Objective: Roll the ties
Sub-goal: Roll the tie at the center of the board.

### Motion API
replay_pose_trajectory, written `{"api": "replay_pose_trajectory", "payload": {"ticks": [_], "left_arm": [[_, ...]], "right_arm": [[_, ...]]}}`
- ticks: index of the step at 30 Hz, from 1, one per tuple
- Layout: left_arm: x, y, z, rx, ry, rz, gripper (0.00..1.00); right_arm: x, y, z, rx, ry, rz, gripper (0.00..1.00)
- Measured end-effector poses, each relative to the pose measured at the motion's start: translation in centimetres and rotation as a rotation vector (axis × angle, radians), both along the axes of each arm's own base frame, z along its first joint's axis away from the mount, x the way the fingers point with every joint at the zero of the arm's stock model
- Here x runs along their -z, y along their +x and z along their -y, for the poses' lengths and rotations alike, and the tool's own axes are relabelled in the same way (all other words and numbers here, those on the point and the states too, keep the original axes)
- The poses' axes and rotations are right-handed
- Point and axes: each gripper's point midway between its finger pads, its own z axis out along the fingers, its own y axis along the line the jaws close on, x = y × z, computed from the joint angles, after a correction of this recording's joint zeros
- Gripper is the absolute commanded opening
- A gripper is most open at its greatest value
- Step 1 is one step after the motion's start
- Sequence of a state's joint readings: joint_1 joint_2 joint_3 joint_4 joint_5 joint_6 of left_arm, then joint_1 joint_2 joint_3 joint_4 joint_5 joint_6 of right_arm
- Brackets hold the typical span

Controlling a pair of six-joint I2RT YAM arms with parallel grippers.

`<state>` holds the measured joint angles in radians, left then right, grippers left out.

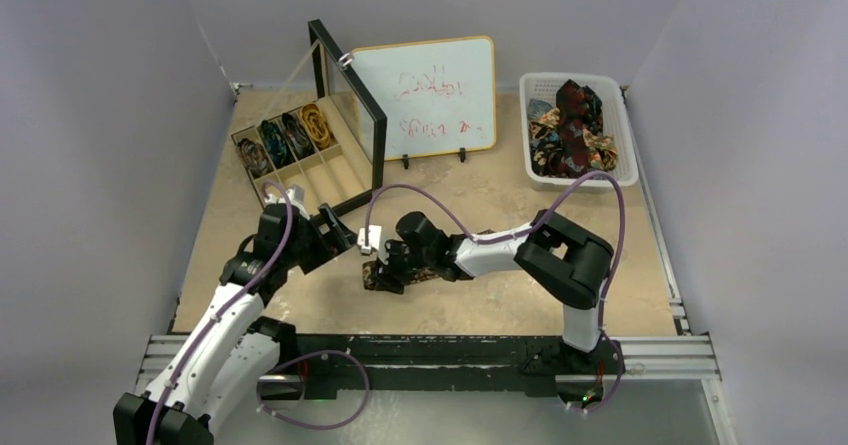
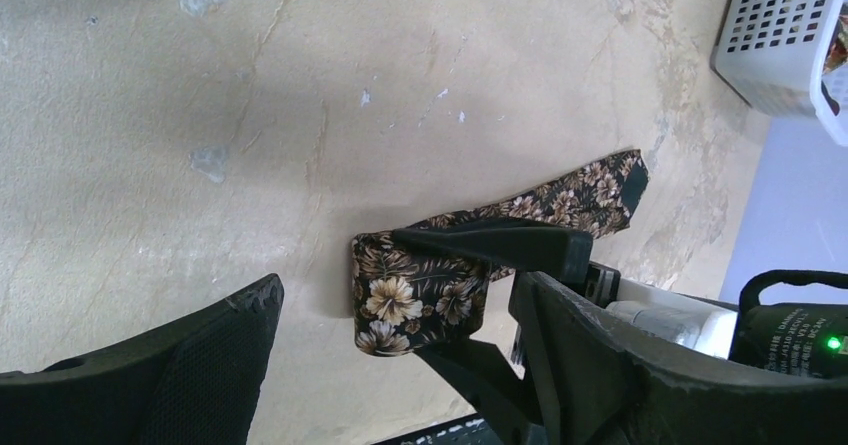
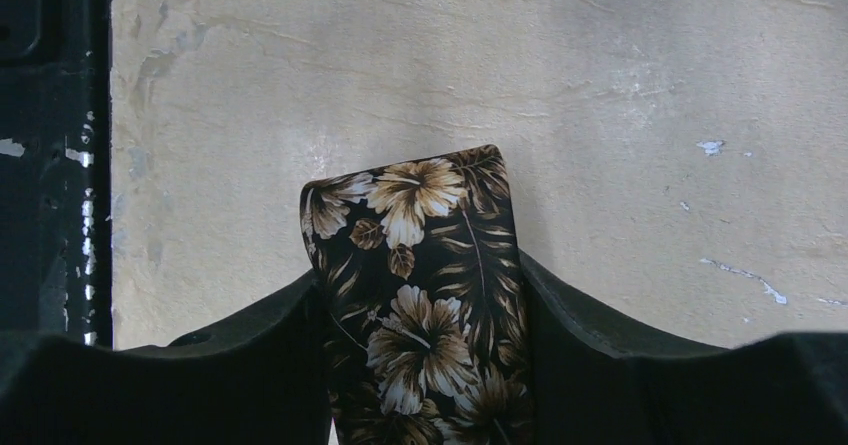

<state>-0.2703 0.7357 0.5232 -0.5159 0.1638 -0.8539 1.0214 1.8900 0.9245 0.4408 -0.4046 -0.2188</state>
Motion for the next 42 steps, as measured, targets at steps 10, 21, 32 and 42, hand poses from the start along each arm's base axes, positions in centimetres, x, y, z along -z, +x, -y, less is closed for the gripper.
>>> {"api": "replay_pose_trajectory", "payload": {"ticks": [10,21,32,42], "left_arm": [[2.9,-2.0,0.8,0.038,-0.051,-0.082,0.85],[2.8,-2.3,1.5,0.069,-0.086,-0.083,0.85],[3.0,-2.8,2.1,0.091,-0.125,-0.098,0.85],[3.9,-3.3,2.7,0.12,-0.147,-0.126,0.84]], "right_arm": [[-2.7,0.0,0.6,0.045,0.017,0.007,0.91],[-10.0,3.5,7.9,0.728,0.262,-0.282,0.99],[-6.4,2.3,8.6,0.984,0.224,-0.758,0.75],[-2.5,-0.5,6.2,0.926,0.103,-0.888,0.55]]}}
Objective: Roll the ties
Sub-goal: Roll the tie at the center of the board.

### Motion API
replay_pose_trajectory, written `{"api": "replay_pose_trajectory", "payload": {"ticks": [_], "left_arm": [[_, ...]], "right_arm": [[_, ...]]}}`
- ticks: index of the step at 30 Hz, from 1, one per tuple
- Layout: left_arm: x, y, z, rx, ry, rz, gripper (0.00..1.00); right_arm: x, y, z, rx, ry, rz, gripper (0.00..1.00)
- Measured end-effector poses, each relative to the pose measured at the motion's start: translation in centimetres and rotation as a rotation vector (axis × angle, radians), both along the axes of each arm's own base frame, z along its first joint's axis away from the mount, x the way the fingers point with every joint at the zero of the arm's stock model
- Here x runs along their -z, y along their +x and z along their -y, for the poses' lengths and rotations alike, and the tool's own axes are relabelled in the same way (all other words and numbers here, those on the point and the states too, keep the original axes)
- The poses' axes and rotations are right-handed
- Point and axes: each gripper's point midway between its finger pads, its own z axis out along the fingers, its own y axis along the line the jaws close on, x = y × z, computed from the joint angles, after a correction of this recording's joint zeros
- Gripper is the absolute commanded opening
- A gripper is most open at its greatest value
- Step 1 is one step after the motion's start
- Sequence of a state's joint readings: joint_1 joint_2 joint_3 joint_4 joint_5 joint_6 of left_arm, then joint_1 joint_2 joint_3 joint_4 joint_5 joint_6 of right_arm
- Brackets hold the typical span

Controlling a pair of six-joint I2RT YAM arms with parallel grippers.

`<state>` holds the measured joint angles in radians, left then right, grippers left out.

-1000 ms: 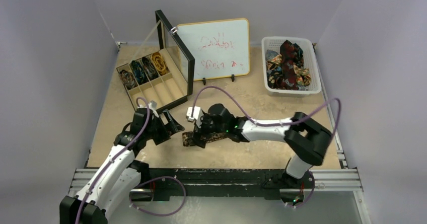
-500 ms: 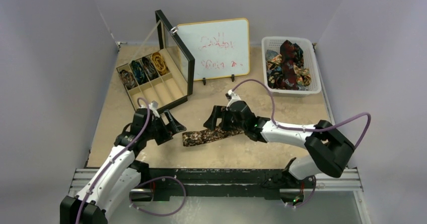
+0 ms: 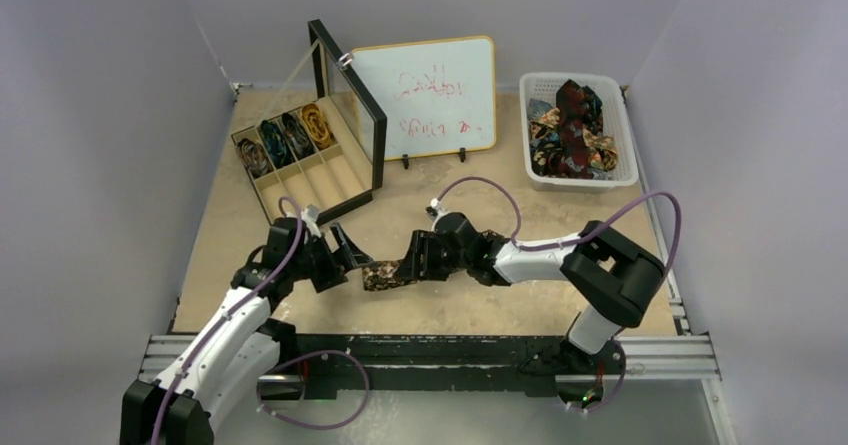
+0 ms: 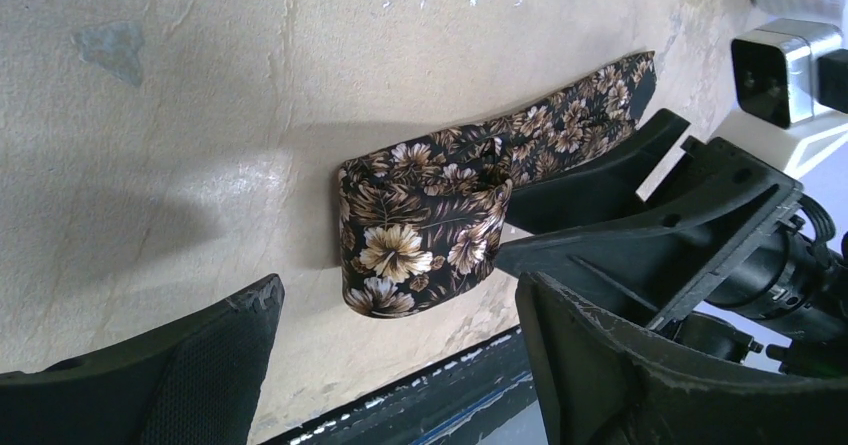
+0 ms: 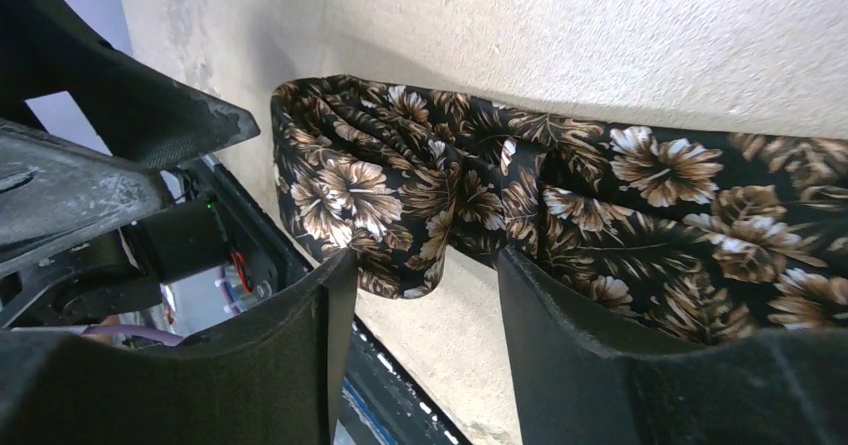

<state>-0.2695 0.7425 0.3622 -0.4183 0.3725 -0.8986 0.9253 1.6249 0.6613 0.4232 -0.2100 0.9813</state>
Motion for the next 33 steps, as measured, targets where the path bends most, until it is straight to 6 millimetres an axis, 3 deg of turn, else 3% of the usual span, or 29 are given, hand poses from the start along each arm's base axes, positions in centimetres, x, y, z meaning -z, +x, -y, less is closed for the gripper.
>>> {"api": "replay_pose_trajectory", "payload": {"ticks": [4,13,24,33], "left_arm": [[0.3,-0.2,0.2,0.01,-0.006,-0.012,0.84],[1.0,-0.6,0.4,0.025,-0.019,-0.028,0.84],[1.5,-1.1,0.7,0.046,-0.041,-0.033,0.8],[1.3,-1.0,1.0,0.059,-0.057,-0.023,0.77]], "right_arm": [[0.7,-0.2,-0.6,-0.017,-0.017,-0.034,0.54],[0.1,0.2,-1.2,-0.022,-0.011,-0.03,0.59],[-0.3,1.0,-1.2,-0.015,-0.021,-0.018,0.41],[1.3,1.3,-1.0,-0.019,-0.055,-0.036,0.32]]}}
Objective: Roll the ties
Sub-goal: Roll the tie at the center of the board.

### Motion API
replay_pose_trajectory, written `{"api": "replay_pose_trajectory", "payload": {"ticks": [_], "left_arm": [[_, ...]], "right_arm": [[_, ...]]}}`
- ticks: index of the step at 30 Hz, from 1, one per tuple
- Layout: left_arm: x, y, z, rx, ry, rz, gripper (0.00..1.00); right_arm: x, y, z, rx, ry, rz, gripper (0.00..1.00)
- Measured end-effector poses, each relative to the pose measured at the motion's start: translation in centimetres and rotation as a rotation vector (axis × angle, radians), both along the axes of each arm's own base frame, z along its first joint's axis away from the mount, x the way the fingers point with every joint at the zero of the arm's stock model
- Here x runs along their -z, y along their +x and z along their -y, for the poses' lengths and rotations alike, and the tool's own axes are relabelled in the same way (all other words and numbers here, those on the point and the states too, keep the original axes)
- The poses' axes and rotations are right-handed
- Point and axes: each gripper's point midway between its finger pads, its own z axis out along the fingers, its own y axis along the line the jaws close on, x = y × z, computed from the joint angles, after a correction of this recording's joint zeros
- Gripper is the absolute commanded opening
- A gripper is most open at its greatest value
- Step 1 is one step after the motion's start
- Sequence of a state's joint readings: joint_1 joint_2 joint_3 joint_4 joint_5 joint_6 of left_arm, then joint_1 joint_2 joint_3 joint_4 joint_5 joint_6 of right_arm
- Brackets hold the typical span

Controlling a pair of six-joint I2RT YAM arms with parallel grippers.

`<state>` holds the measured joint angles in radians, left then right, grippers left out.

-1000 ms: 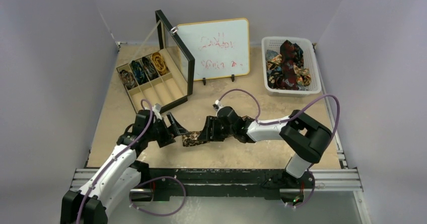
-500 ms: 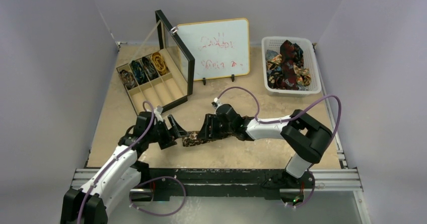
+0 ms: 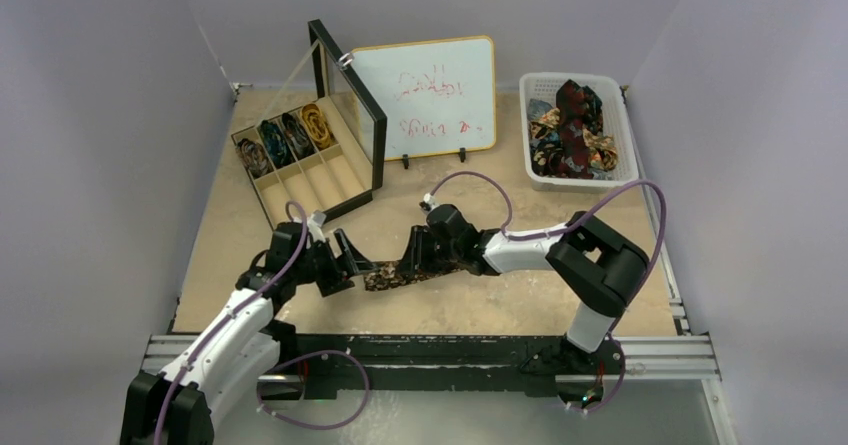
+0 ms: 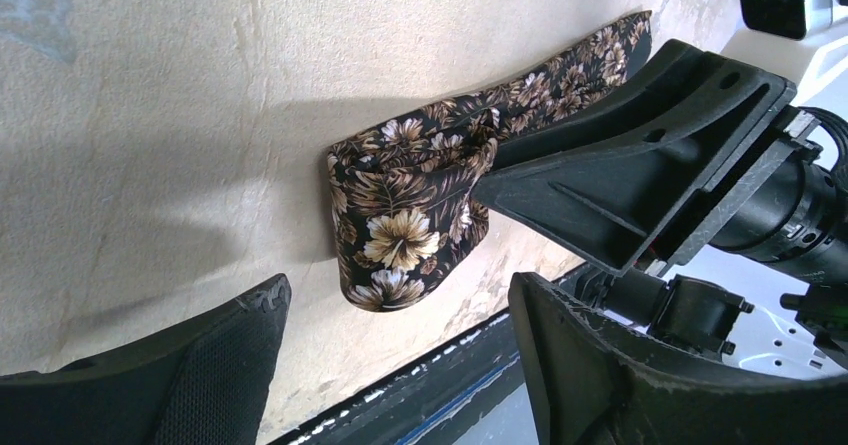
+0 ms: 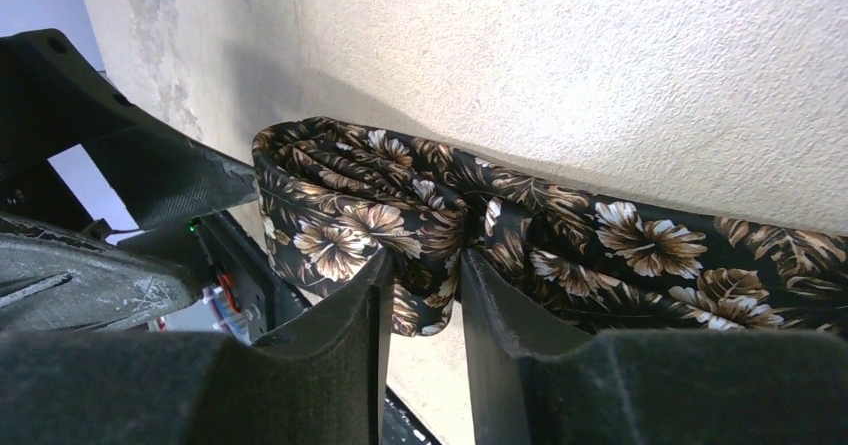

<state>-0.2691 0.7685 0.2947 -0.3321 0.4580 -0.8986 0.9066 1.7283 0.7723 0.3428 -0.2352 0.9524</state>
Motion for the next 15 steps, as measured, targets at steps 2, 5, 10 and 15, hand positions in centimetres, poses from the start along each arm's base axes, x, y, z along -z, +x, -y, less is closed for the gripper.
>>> {"api": "replay_pose_trajectory", "payload": {"ticks": [2,5,10,15], "left_arm": [[0.0,0.0,0.1,0.005,-0.006,0.001,0.76],[0.5,-0.2,0.2,0.012,-0.011,-0.008,0.74],[1.2,-0.6,0.4,0.028,-0.024,-0.025,0.71],[1.7,-0.7,0.7,0.039,-0.034,-0.042,0.68]], "right_arm": [[0.2,0.1,0.1,0.002,-0.004,-0.003,0.3],[0.4,0.1,0.0,0.0,-0.007,-0.008,0.28],[0.7,0.2,0.1,-0.005,-0.005,-0.023,0.29],[0.5,0.1,0.0,-0.014,0.008,-0.028,0.38]]}}
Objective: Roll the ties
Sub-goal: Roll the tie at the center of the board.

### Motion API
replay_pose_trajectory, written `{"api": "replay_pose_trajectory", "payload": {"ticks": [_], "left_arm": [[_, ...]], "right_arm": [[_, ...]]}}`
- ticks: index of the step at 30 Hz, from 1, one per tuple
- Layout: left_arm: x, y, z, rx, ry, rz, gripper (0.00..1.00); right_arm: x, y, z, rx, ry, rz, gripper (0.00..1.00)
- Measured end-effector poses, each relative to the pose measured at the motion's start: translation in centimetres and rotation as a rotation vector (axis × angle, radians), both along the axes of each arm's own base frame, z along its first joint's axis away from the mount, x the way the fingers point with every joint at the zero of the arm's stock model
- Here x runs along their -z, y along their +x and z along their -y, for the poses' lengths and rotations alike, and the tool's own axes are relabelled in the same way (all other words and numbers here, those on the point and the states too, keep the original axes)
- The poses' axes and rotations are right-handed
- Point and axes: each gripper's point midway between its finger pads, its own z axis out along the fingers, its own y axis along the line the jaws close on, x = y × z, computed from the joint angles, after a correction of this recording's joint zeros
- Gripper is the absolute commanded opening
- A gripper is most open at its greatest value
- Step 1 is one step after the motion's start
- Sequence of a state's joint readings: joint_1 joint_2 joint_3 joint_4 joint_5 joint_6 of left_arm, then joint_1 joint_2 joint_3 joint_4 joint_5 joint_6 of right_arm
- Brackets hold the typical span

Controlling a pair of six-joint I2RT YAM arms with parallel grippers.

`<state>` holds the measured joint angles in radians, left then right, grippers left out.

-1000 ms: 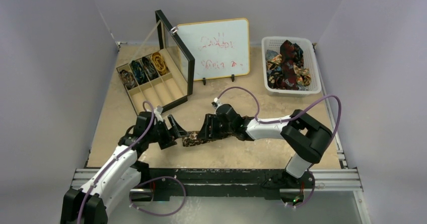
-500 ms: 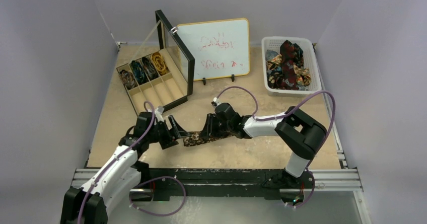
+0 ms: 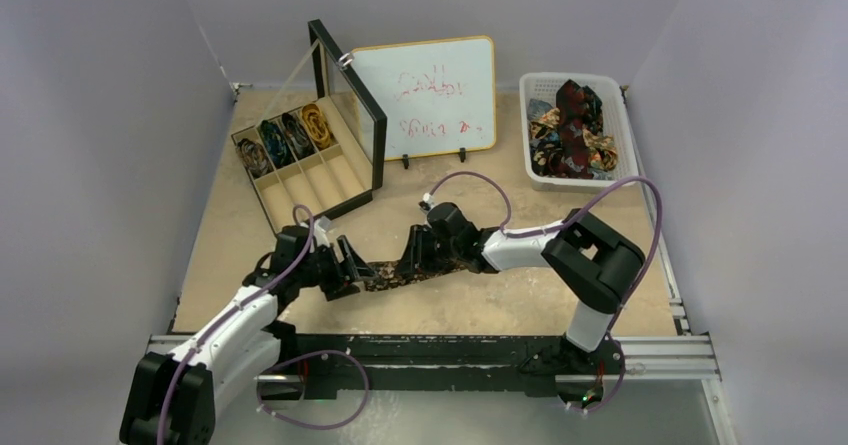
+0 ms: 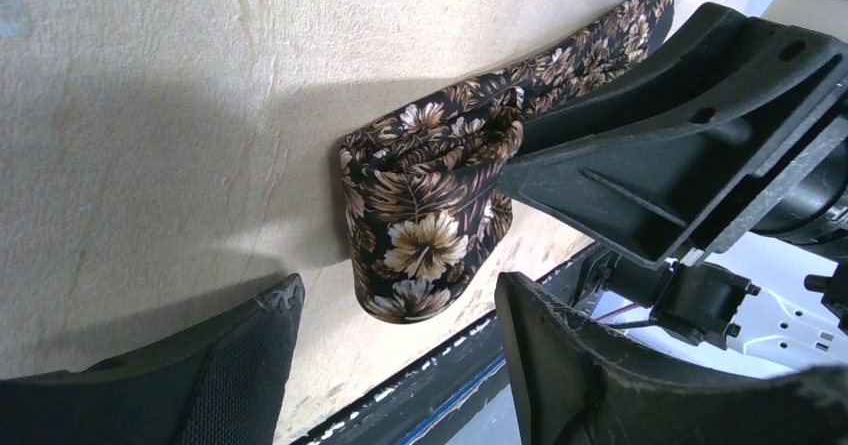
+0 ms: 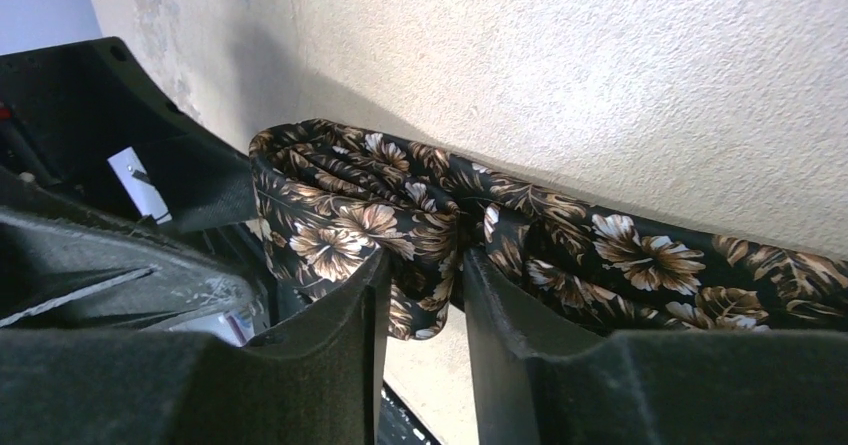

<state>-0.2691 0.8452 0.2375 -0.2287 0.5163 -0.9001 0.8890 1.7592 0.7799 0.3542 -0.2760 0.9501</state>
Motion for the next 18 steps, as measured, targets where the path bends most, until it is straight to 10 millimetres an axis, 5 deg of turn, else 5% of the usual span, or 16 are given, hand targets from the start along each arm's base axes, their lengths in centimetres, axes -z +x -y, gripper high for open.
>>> {"api": "replay_pose_trajectory", "payload": {"ticks": [10,18], "left_arm": [[-0.1,0.5,0.3,0.0,-0.017,0.016,0.67],[-0.1,0.8,0.4,-0.001,-0.024,0.019,0.66]], "right_arm": [[-1.9,0.1,-0.2,-0.008,0.034,0.033,0.38],[-0.3,-0.1,0.1,-0.01,0.0,0.007,0.29]]}}
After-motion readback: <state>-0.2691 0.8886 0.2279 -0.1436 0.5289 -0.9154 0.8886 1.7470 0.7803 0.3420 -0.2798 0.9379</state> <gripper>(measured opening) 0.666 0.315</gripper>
